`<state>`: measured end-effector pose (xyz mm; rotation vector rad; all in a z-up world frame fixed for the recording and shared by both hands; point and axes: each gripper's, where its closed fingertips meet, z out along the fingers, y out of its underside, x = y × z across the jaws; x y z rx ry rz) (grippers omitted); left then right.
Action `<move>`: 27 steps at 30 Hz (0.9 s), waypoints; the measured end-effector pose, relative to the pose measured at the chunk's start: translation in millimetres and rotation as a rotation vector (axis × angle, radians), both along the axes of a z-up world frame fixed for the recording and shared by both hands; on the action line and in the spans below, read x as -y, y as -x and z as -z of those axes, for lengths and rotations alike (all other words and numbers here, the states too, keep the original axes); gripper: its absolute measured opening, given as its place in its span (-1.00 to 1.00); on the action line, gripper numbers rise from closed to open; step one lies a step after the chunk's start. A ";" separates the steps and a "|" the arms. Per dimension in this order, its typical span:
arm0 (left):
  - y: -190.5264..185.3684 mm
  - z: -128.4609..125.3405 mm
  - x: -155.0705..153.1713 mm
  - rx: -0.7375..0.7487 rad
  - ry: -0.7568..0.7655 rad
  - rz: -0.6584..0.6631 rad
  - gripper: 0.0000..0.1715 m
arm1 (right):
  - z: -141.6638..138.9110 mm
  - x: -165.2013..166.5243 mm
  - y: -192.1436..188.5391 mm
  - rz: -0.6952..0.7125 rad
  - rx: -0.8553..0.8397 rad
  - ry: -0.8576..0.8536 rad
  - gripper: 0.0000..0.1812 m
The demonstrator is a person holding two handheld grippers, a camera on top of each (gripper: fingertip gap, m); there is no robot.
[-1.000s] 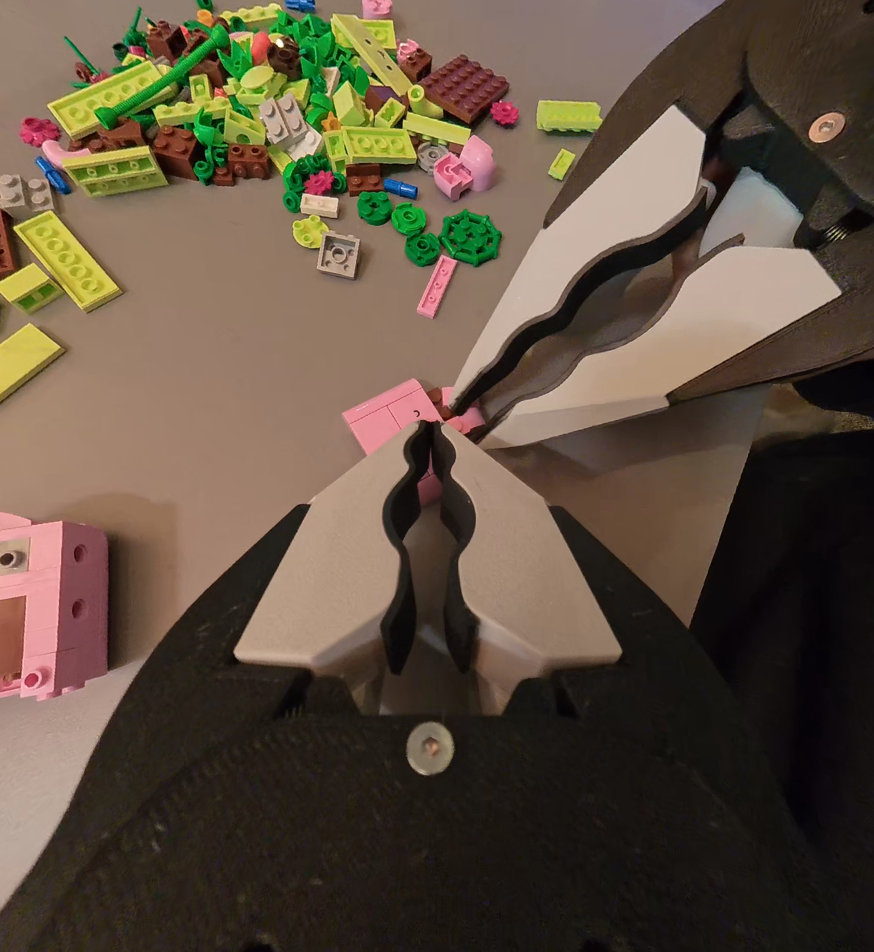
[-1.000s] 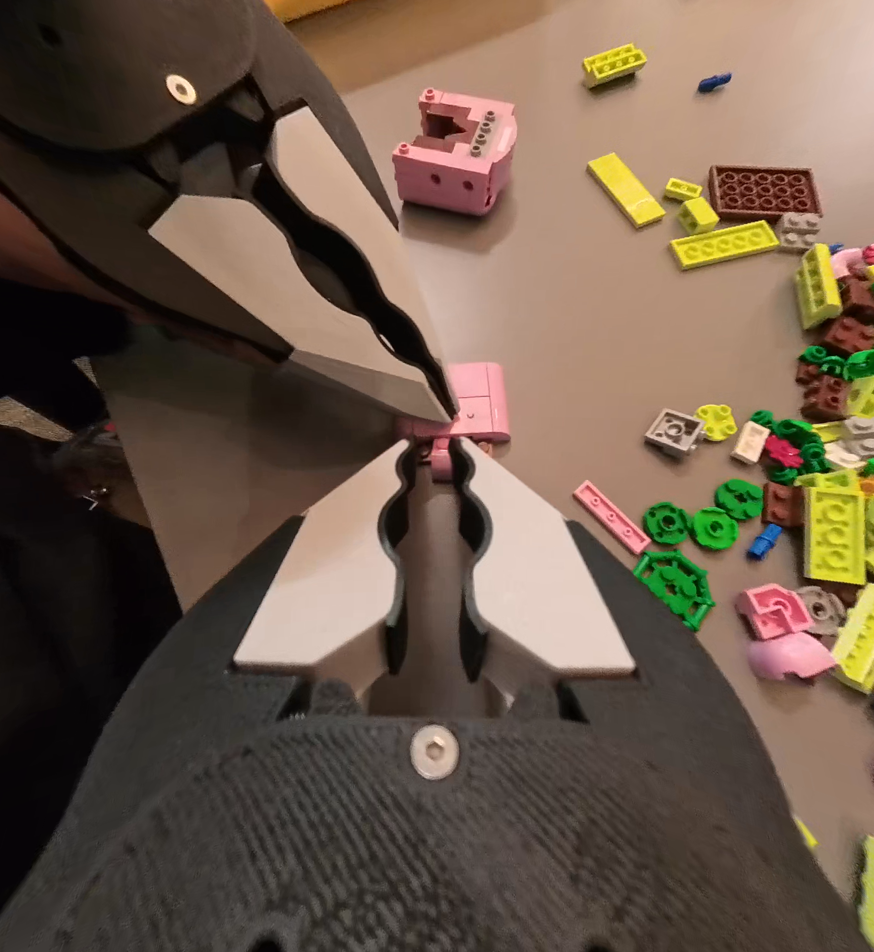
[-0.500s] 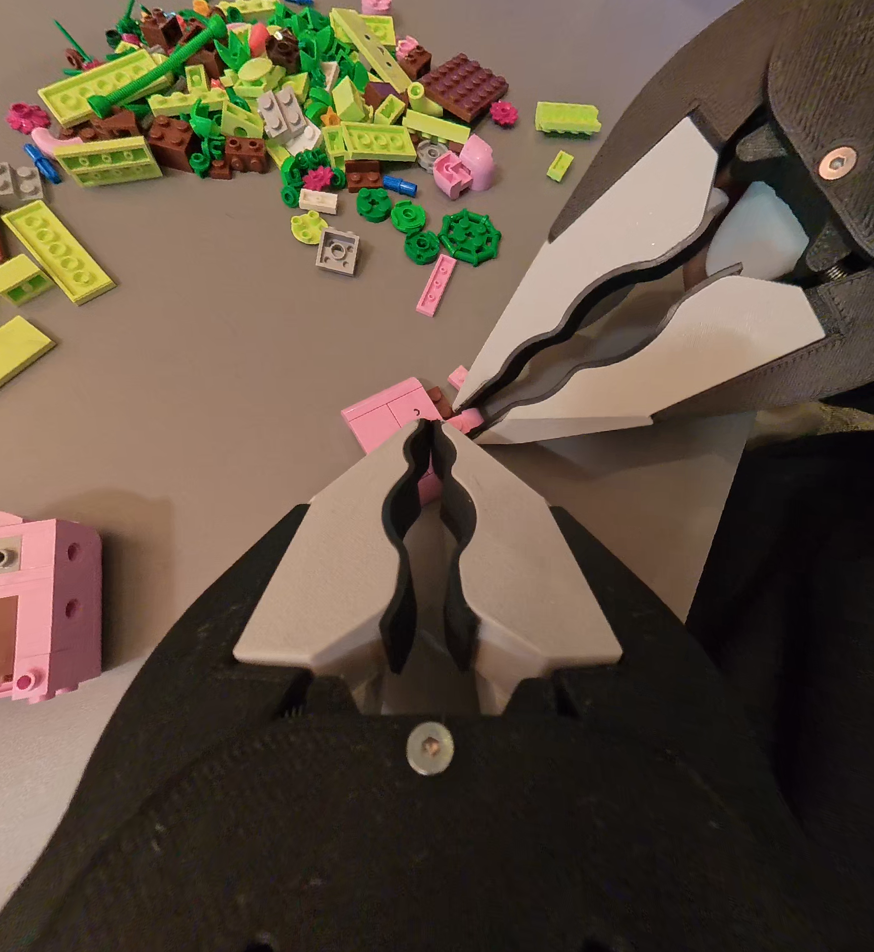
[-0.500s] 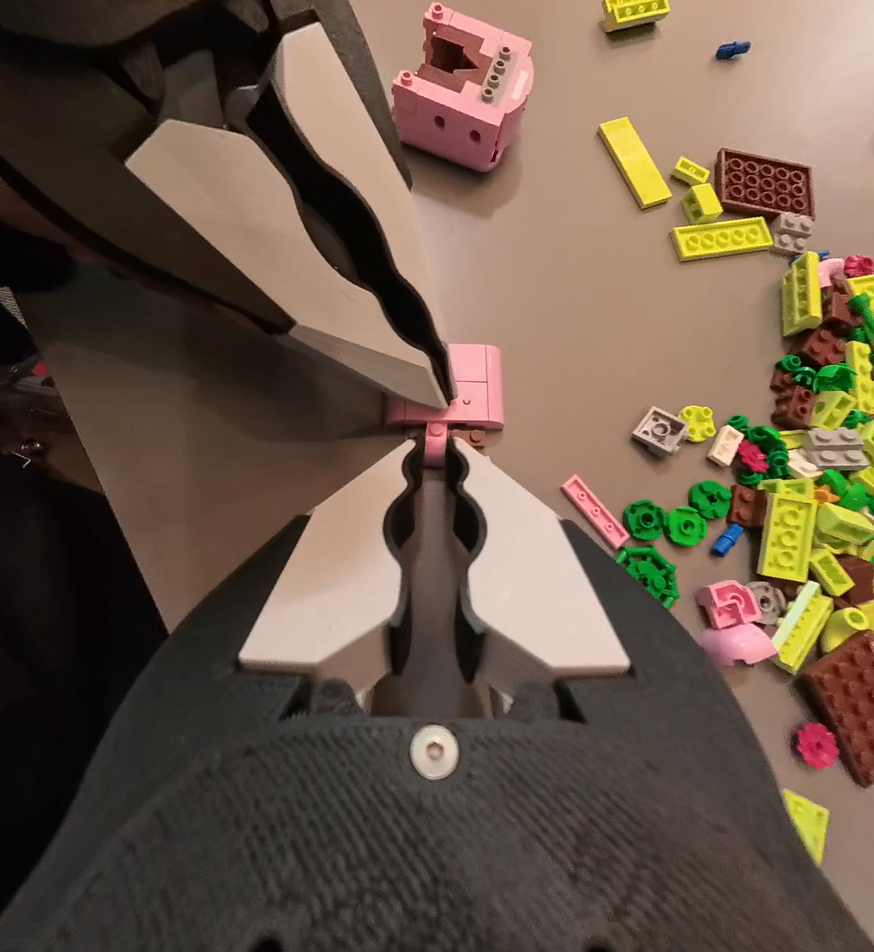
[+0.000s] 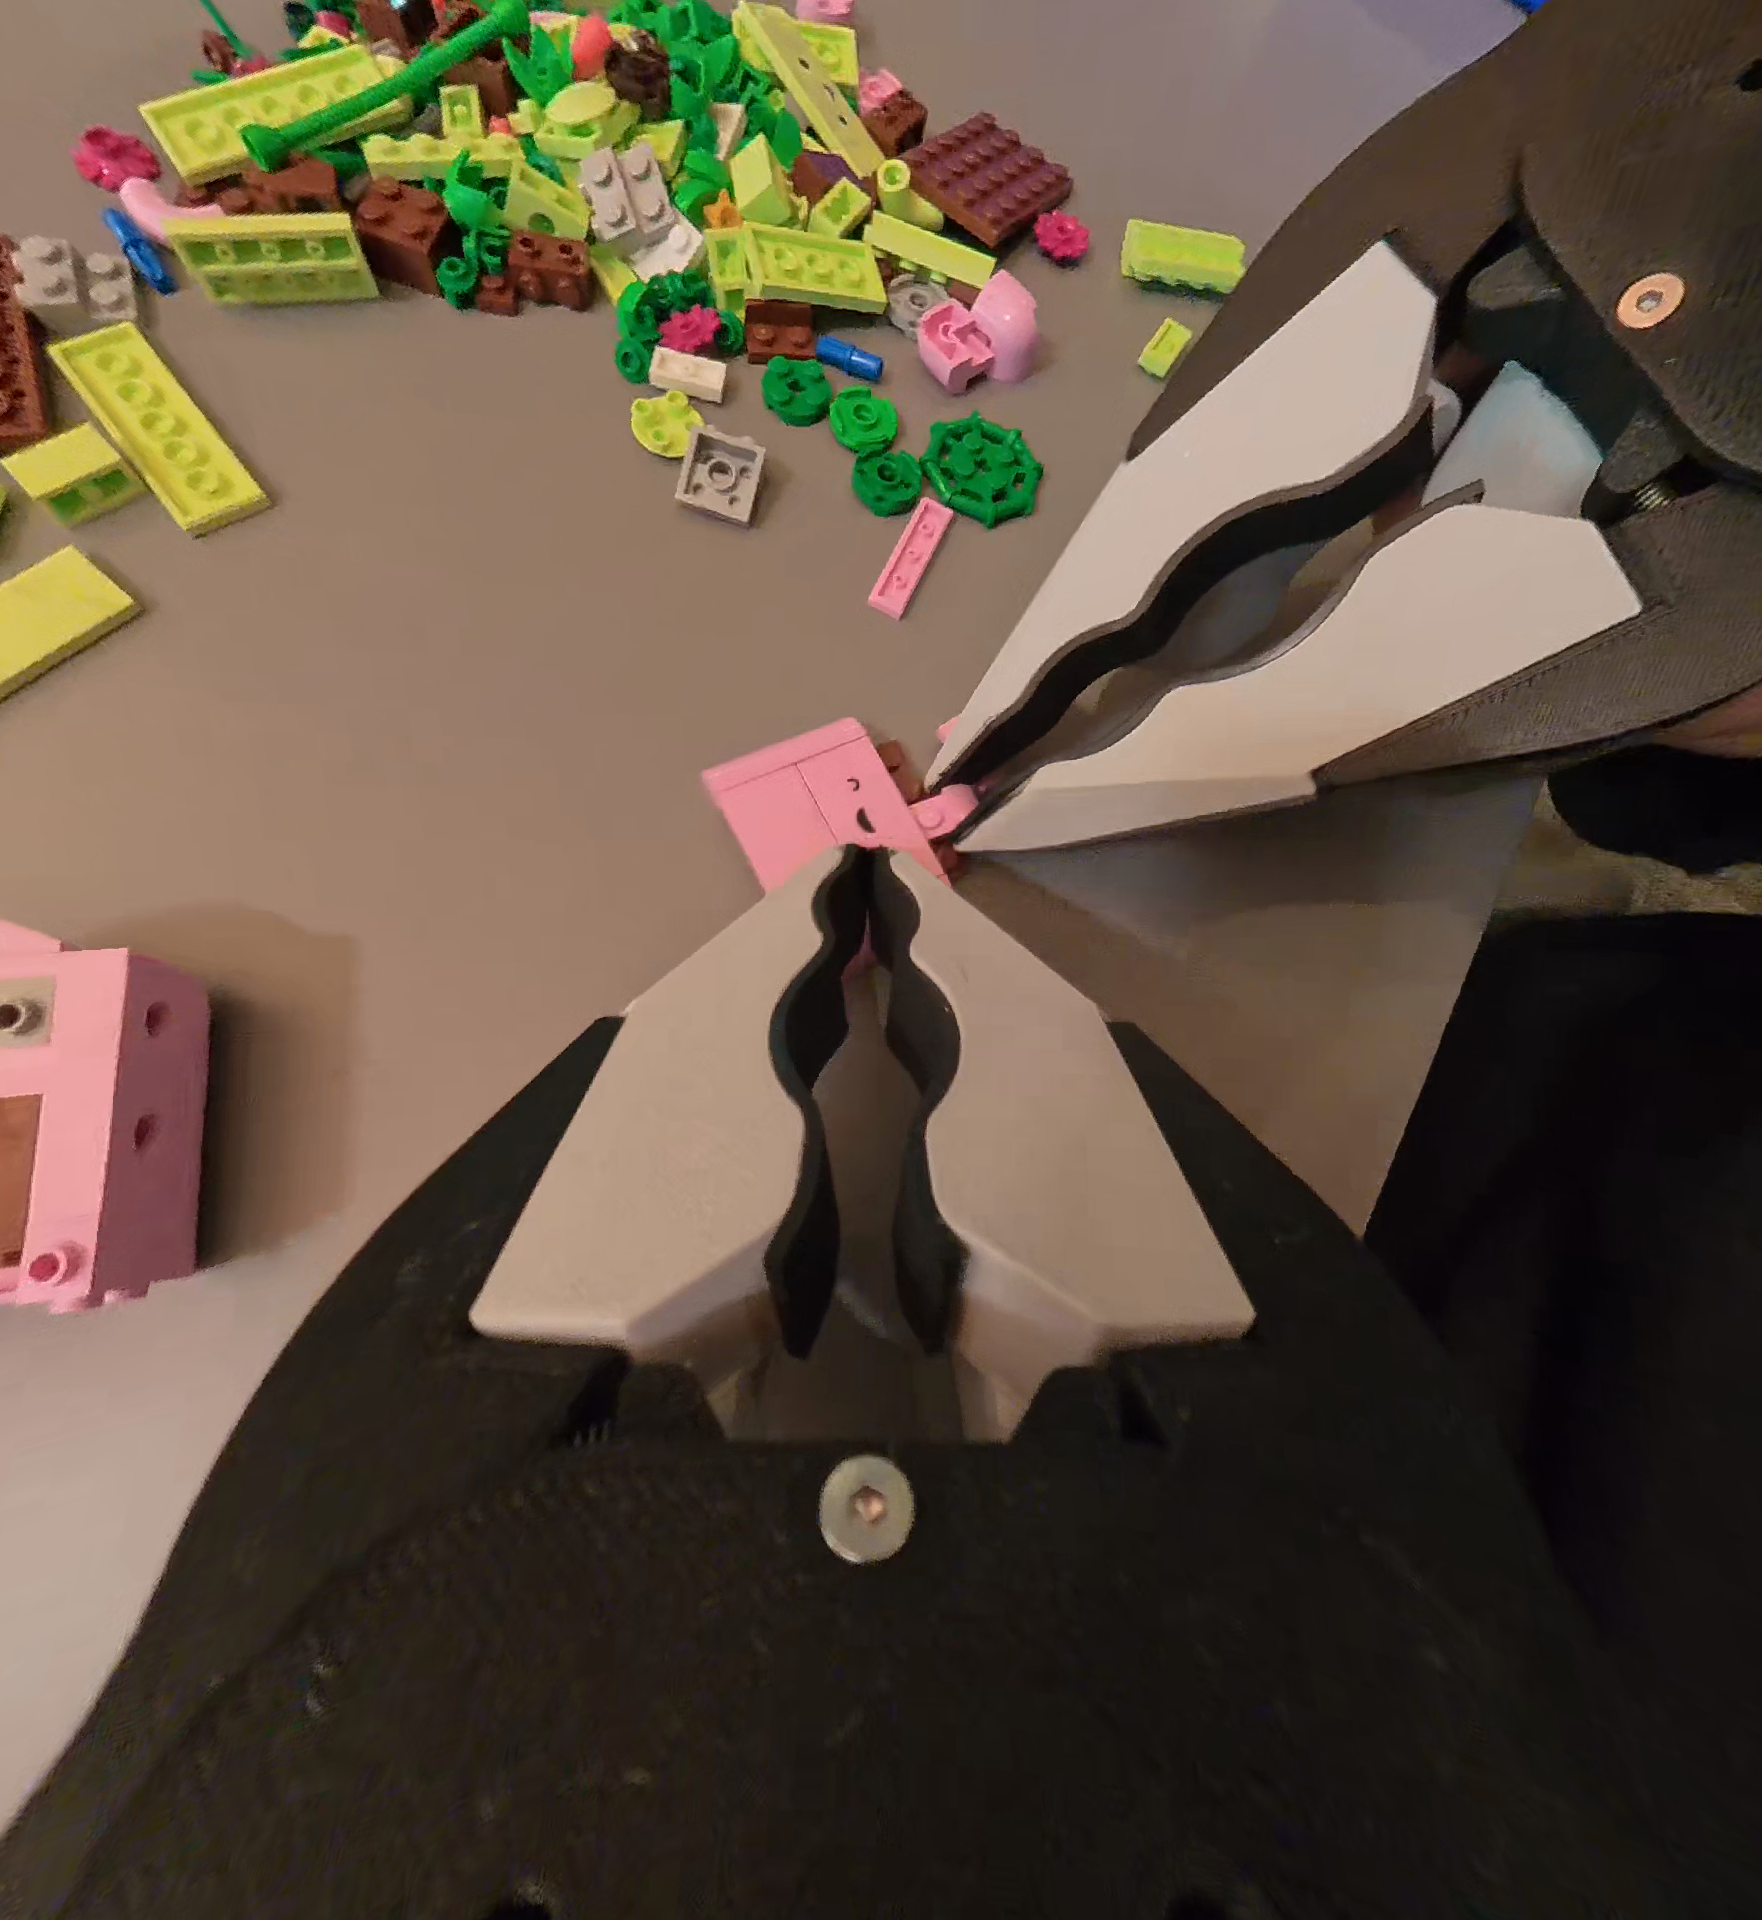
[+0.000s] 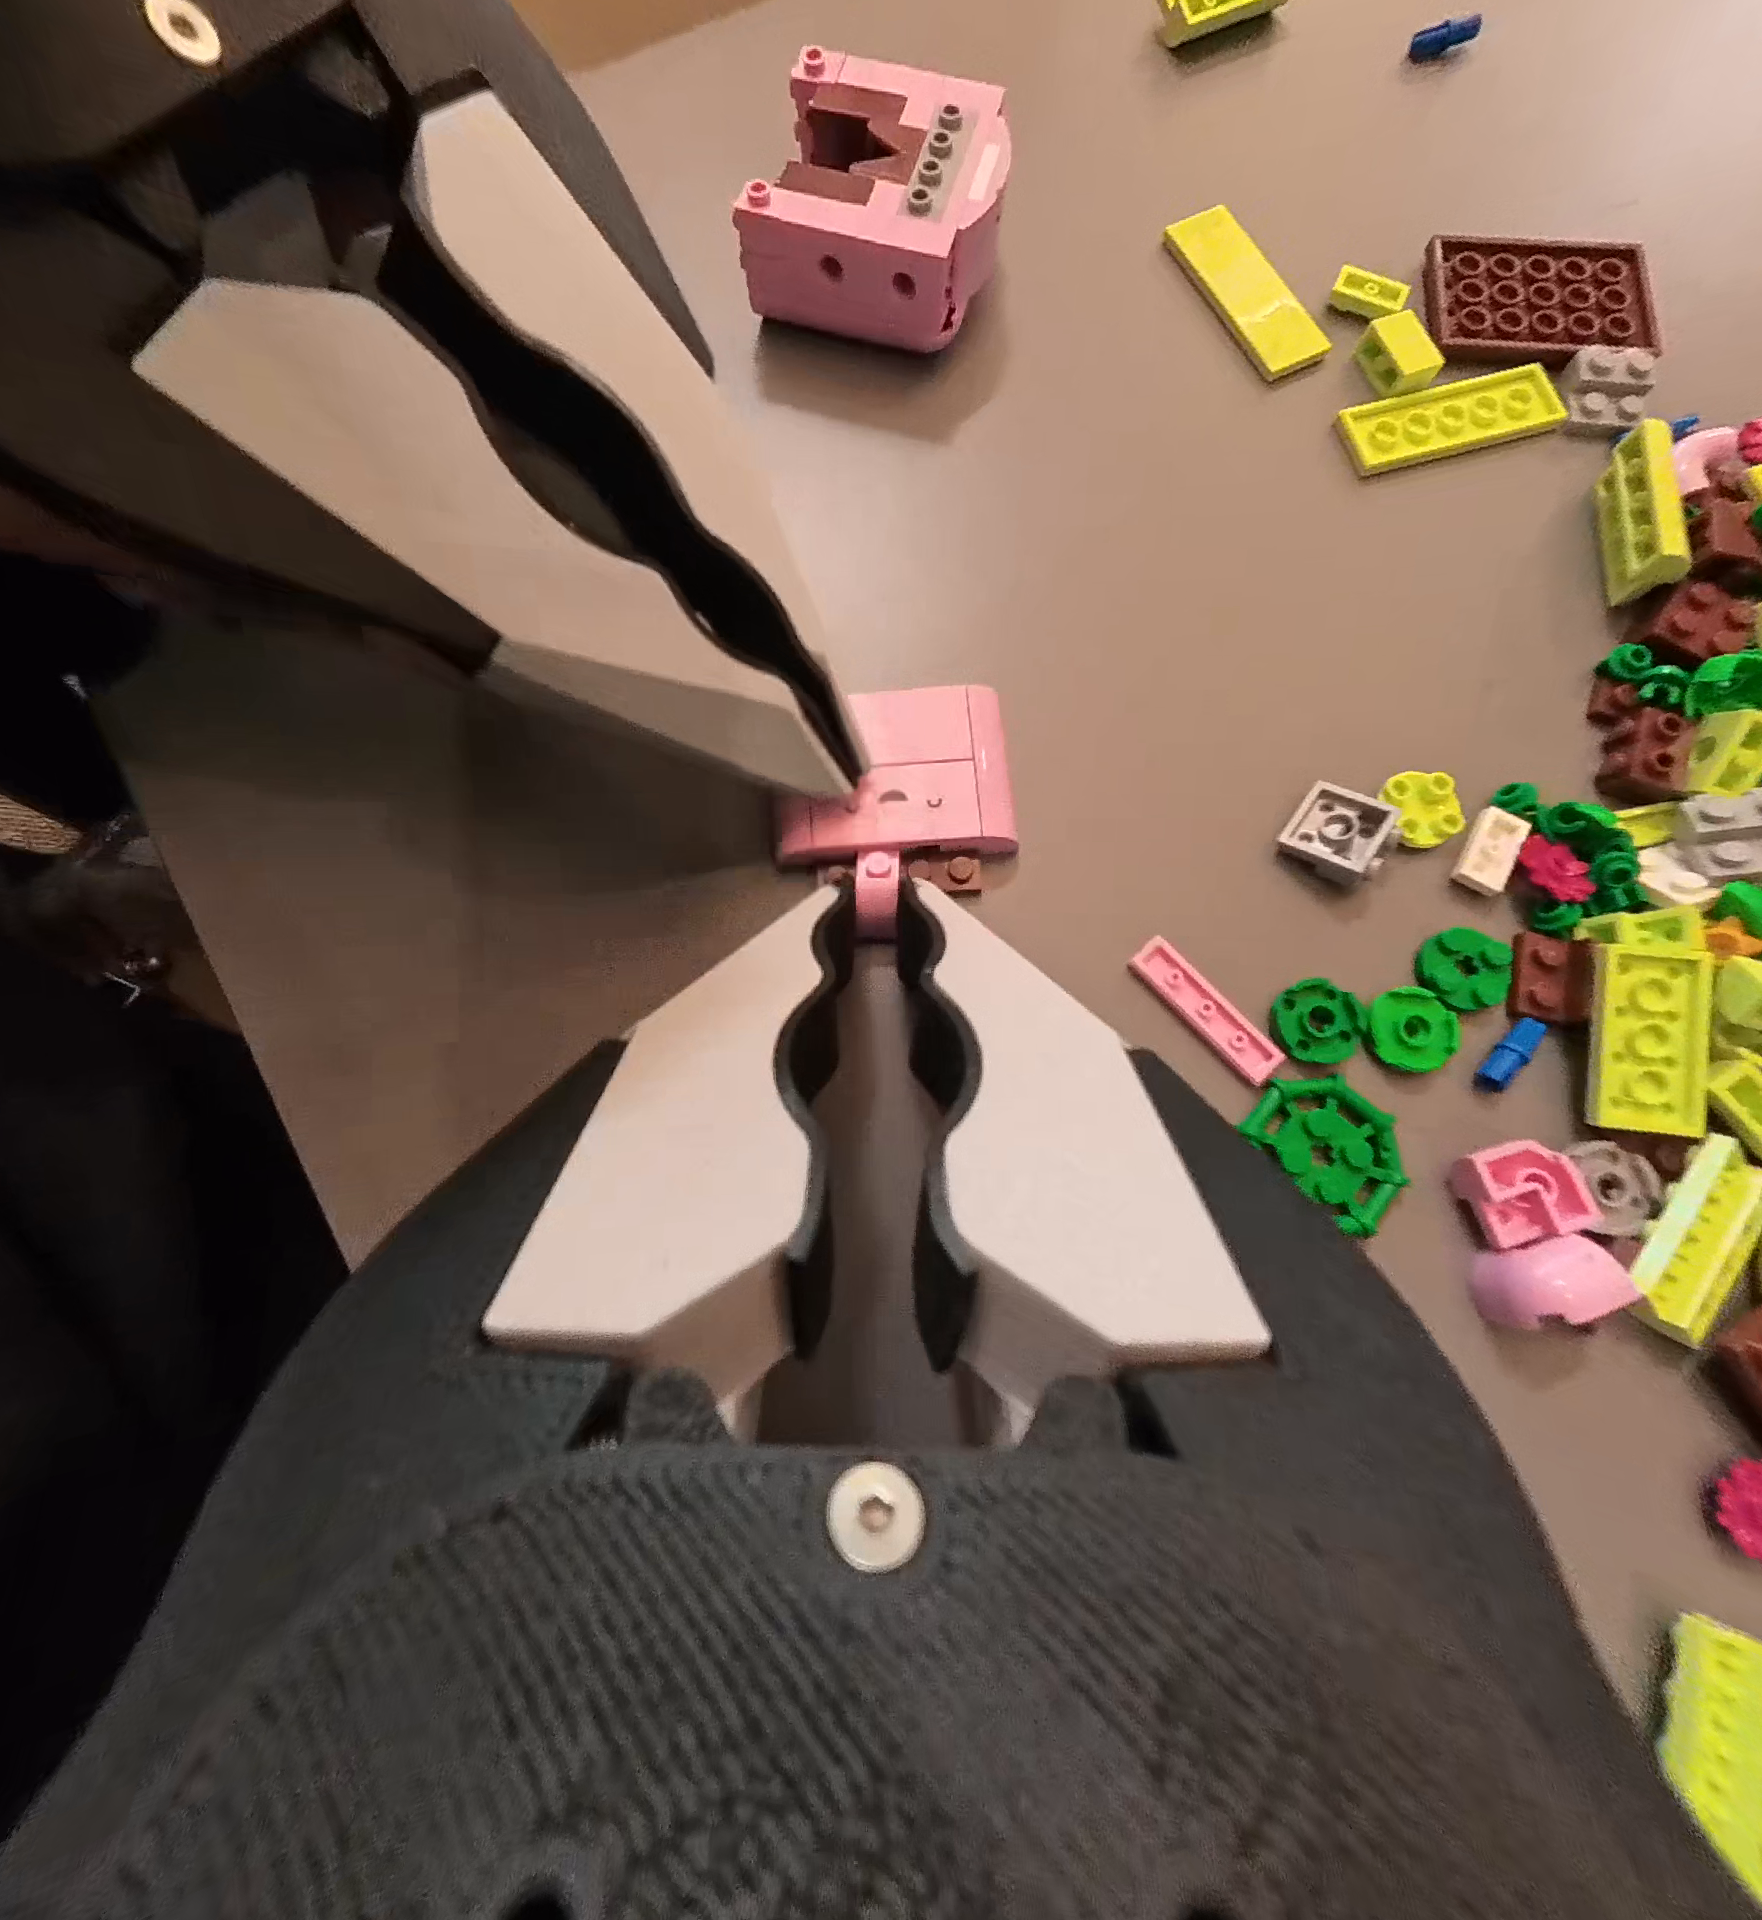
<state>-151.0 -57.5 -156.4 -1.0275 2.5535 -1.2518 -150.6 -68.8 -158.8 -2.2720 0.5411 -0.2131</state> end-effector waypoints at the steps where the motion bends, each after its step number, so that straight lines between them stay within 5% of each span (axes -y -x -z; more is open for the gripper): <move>1: 0.1 0.0 0.4 -0.003 0.002 0.003 -0.97 | -0.1 0.0 0.6 -0.006 -0.004 -0.006 -0.95; 21: -1.2 2.2 8.9 0.007 -0.015 0.003 -0.94 | -3.1 -0.5 -1.3 0.023 -0.104 -0.114 -0.96; 27: -0.6 2.5 9.9 0.006 -0.015 0.010 -0.94 | -4.5 -1.0 -1.5 -0.066 0.149 -0.001 -0.96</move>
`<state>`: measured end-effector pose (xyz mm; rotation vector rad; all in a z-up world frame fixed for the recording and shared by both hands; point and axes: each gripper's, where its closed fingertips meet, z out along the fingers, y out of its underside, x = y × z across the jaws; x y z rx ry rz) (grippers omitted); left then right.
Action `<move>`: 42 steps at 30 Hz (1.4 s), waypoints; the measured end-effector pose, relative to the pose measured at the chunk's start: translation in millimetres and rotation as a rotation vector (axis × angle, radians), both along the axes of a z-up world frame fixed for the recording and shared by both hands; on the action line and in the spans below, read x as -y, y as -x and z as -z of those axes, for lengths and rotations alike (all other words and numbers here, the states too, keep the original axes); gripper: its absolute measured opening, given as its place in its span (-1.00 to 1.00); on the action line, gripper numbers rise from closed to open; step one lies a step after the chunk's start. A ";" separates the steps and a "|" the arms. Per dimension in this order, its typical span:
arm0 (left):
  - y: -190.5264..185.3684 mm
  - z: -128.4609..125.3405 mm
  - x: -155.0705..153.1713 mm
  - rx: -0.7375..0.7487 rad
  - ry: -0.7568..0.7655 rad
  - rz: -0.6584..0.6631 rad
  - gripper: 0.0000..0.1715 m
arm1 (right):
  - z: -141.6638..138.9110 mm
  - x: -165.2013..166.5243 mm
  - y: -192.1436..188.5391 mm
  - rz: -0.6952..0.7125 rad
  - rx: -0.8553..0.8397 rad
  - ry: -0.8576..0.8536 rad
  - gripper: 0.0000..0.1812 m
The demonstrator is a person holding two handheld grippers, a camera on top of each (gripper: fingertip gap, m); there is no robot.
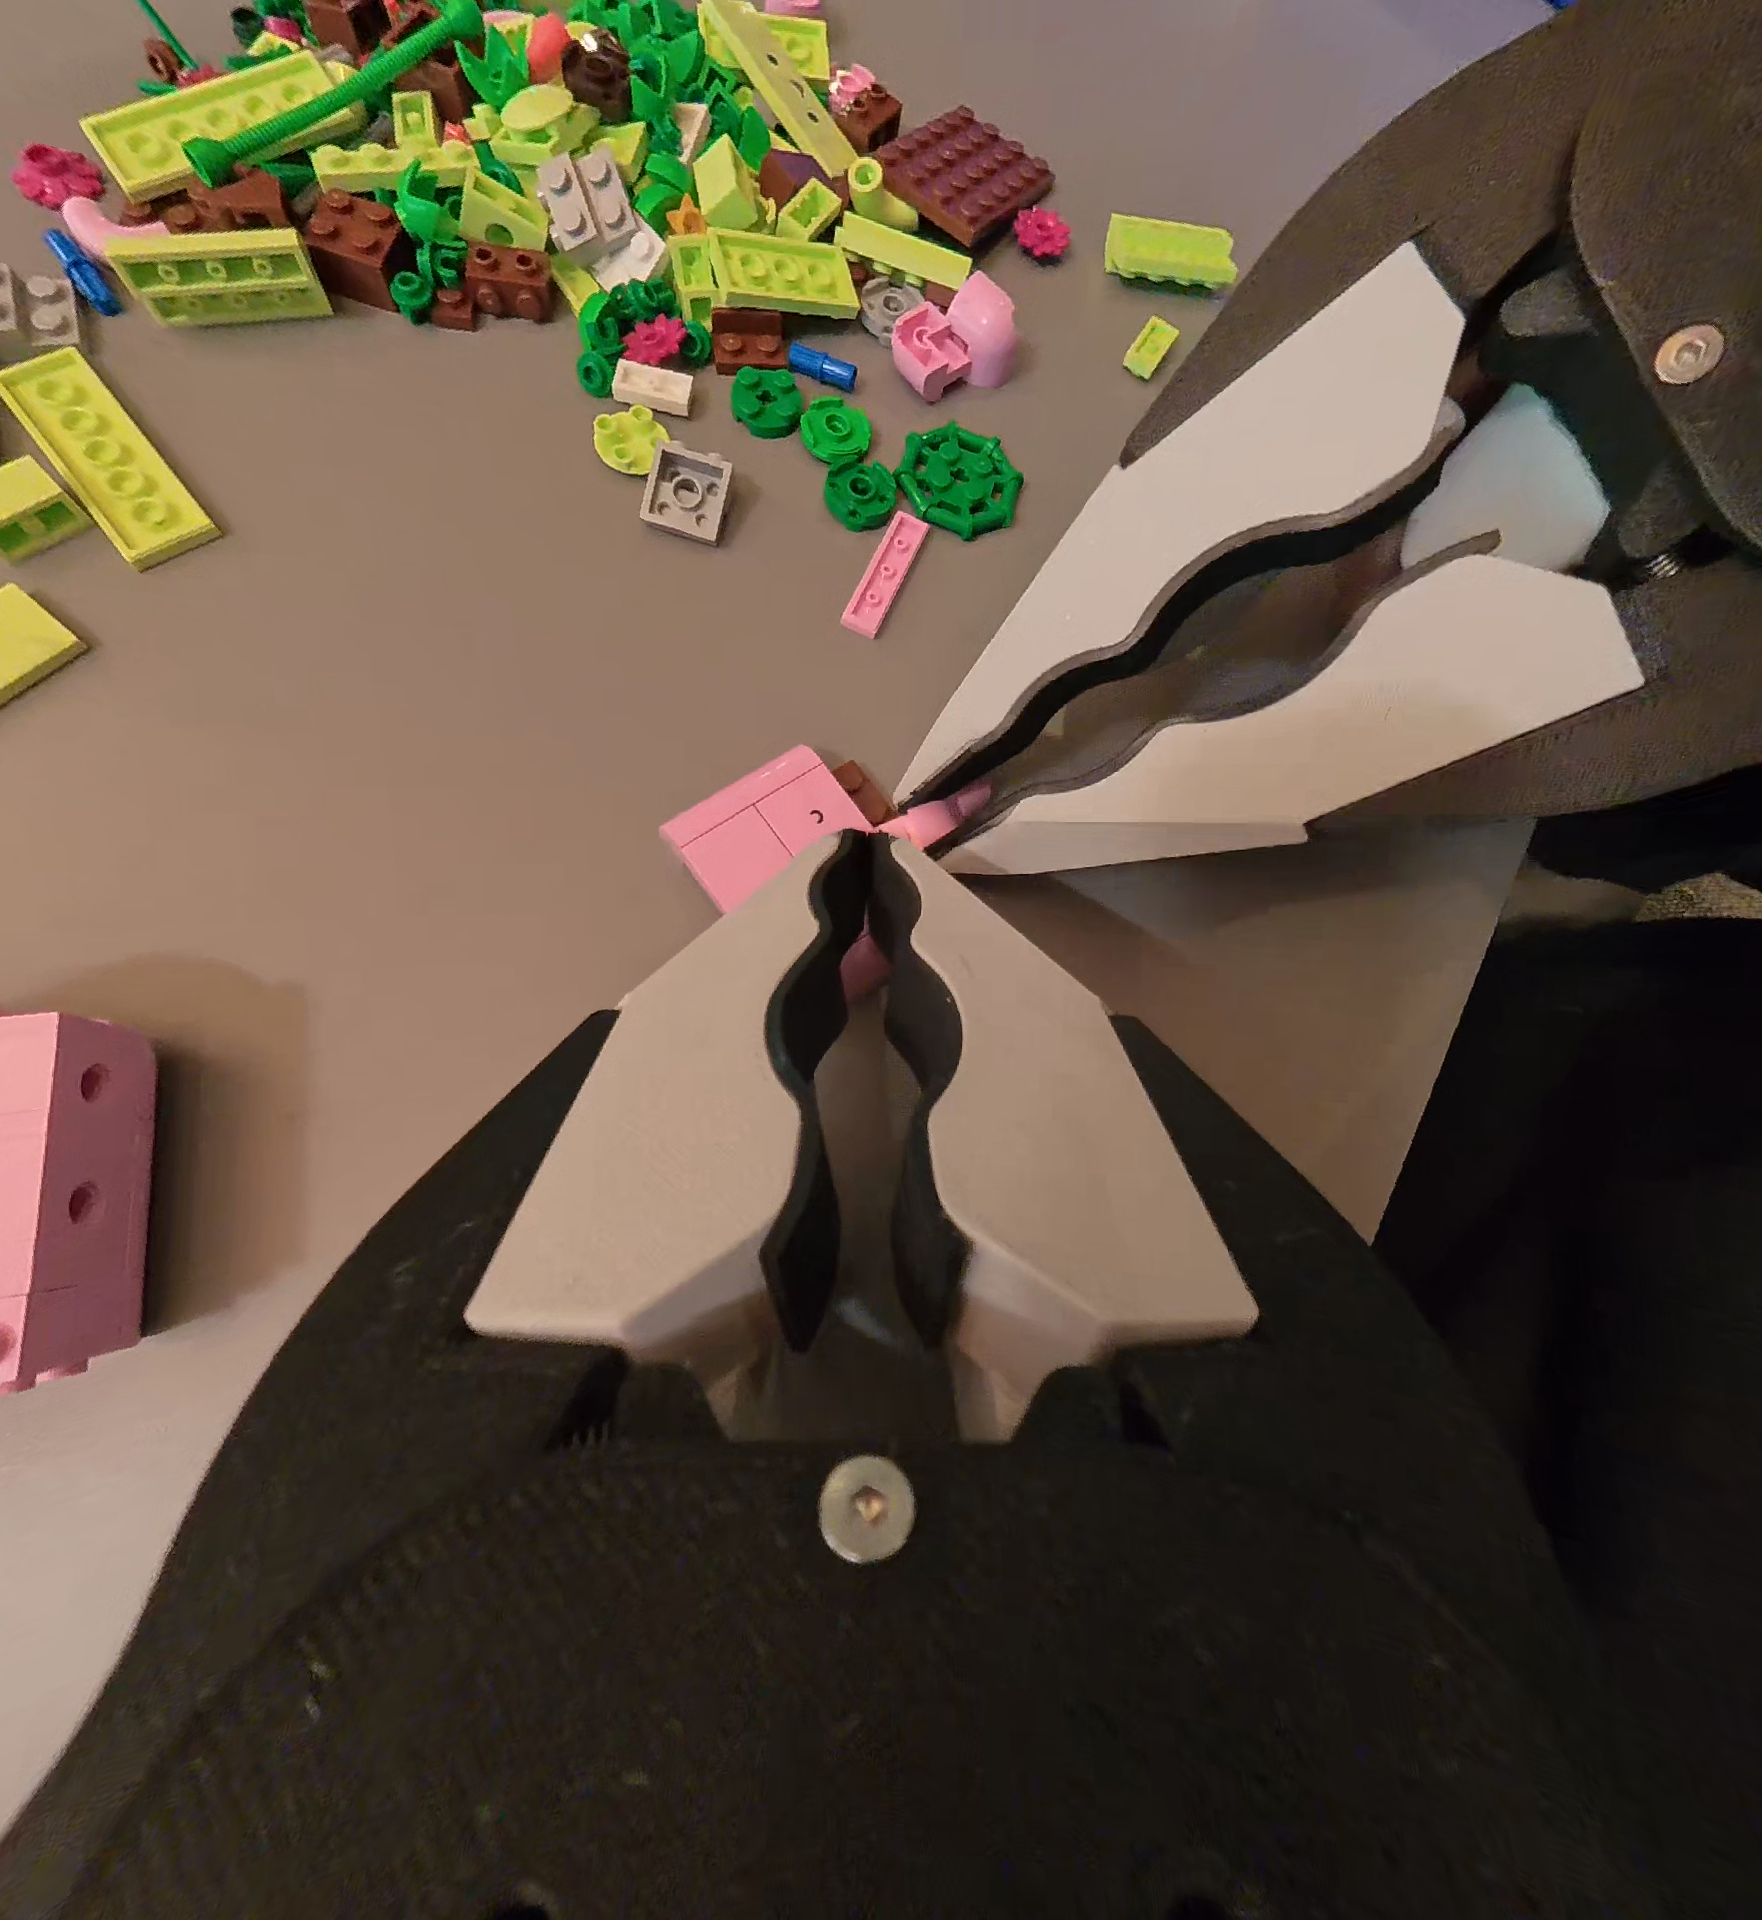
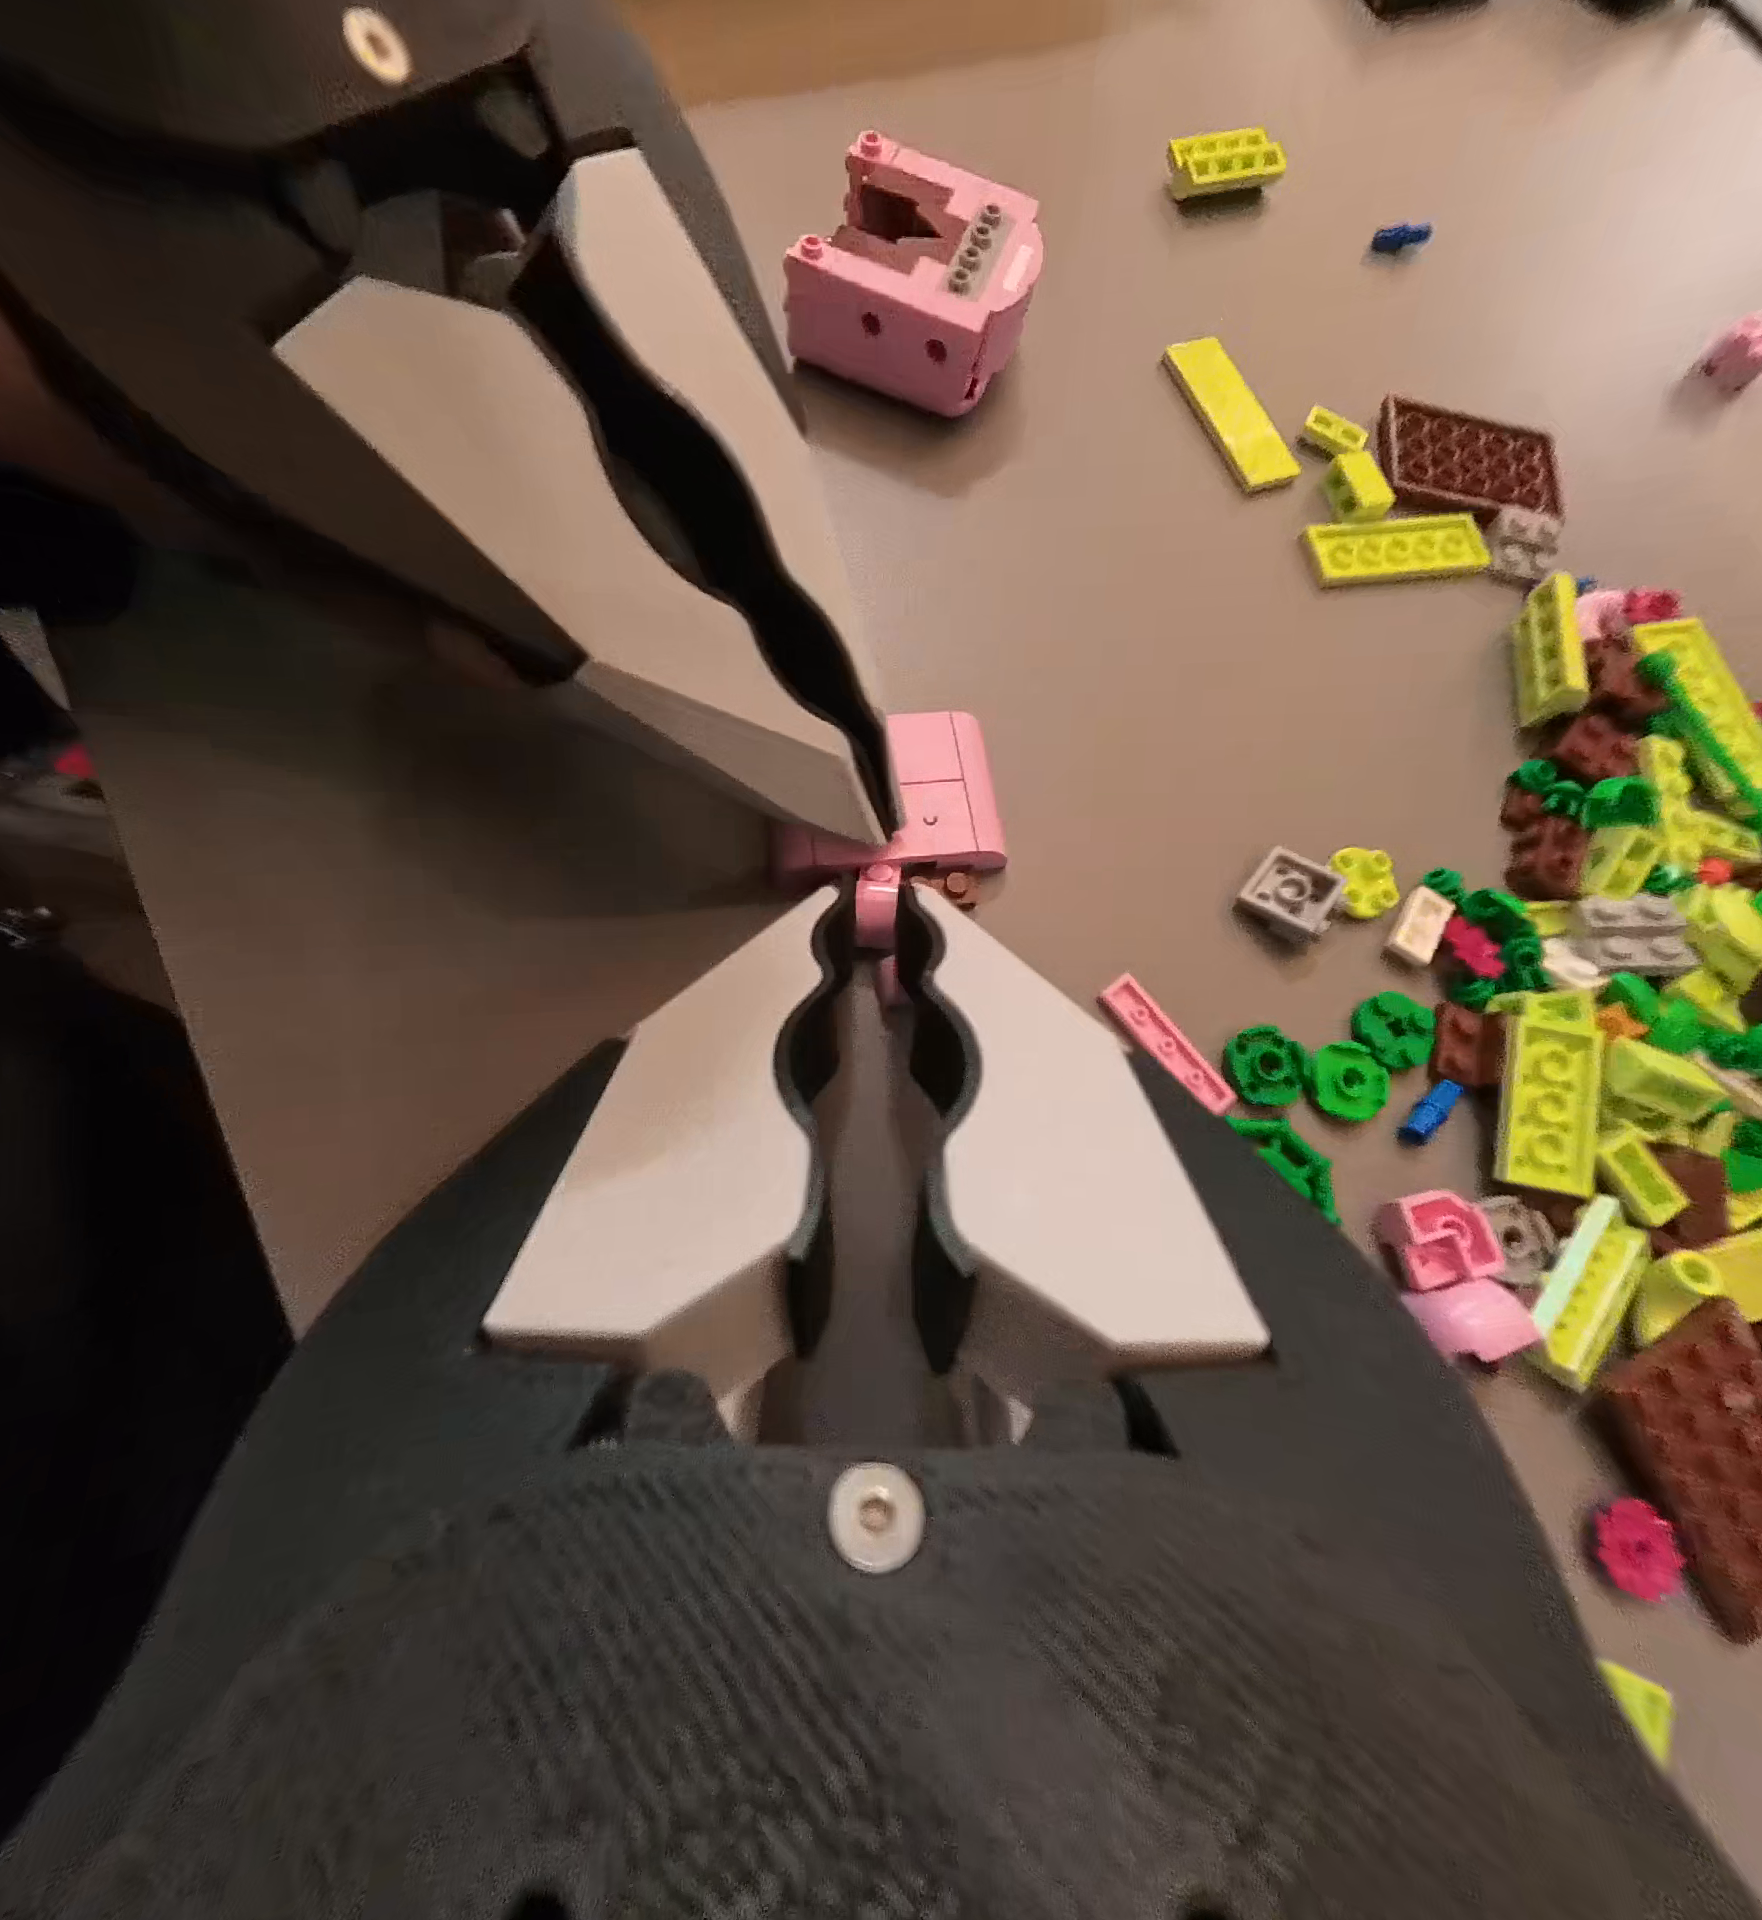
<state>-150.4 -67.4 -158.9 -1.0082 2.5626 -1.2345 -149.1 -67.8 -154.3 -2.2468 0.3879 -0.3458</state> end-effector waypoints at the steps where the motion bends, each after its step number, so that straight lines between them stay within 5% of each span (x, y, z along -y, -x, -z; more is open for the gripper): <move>1: 0.0 0.1 0.0 0.002 -0.002 0.000 -0.94 | -0.1 -0.1 0.0 -0.003 -0.012 -0.006 -0.96; 9: -0.1 0.2 0.4 -0.006 0.004 0.001 -0.93 | -1.4 0.8 -1.7 0.013 -0.362 -0.162 -0.95; 15: 2.0 1.1 2.3 -0.020 0.011 0.027 -0.92 | -1.1 1.6 -1.3 -0.159 -0.031 0.004 -0.95; 23: 3.1 1.3 3.2 -0.038 0.024 0.038 -0.91 | -3.1 5.3 -6.2 -0.129 -0.484 -0.182 -0.96; 26: 4.1 1.3 3.7 -0.050 0.033 0.048 -0.92 | -2.7 6.4 -4.4 -0.207 -0.430 -0.146 -0.96; 31: 9.2 1.3 6.5 -0.064 0.043 0.084 -0.91 | -0.8 9.5 2.4 -0.430 -0.099 0.073 -0.95; 34: 10.8 1.3 7.2 -0.067 0.044 0.100 -0.91 | -1.5 10.5 3.3 -0.481 -0.235 0.058 -0.96; 37: 12.6 1.4 7.9 -0.078 0.051 0.111 -0.91 | -9.4 8.4 2.5 -0.457 -0.471 -0.078 -0.99; 39: 12.6 1.4 7.9 -0.073 0.047 0.112 -0.91 | -66.3 1.7 -4.7 -0.473 -0.580 -0.409 -1.00; 42: 12.6 0.9 7.2 -0.073 0.048 0.110 -0.92 | -36.4 18.1 -36.9 -0.292 -0.267 -0.082 -1.00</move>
